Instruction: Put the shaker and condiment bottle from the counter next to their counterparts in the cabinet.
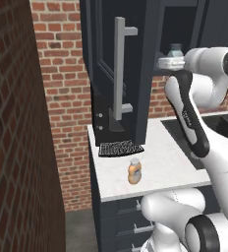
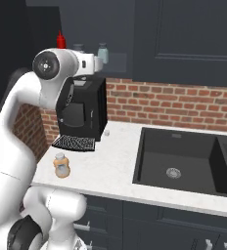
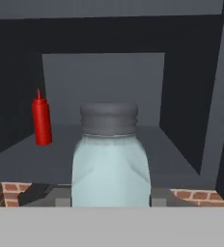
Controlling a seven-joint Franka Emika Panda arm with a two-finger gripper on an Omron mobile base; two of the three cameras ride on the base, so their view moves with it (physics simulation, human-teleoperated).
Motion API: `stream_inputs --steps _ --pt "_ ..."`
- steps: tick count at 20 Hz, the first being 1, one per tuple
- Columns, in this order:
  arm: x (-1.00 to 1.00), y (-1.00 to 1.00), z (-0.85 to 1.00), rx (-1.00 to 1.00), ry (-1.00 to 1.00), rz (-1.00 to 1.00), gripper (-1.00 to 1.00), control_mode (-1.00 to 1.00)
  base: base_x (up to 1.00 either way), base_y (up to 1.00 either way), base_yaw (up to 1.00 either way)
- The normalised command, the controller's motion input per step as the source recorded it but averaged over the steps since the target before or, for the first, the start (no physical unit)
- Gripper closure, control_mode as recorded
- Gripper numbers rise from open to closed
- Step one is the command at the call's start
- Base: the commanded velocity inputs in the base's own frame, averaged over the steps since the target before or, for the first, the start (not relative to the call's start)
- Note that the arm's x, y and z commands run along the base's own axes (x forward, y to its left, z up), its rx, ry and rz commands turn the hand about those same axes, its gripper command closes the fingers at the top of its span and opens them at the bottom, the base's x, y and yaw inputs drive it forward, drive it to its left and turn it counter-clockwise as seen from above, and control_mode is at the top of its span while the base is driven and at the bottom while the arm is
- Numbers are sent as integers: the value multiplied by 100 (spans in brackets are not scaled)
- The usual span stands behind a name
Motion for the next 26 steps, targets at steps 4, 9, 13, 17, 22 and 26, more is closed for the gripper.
stream_inputs --steps 4,9,13,17,22,26 --pt "49 0 -10 0 2 -1 100 -100 0 0 0" --pt "60 -5 -42 0 0 0 100 -100 0 0 0" --pt "60 -13 -14 1 0 0 100 -100 0 0 0" --pt "46 -13 -2 2 0 0 100 -100 0 0 0" --pt "38 -5 0 0 0 0 100 -100 0 0 0" --pt "24 0 0 0 0 0 100 -100 0 0 0"
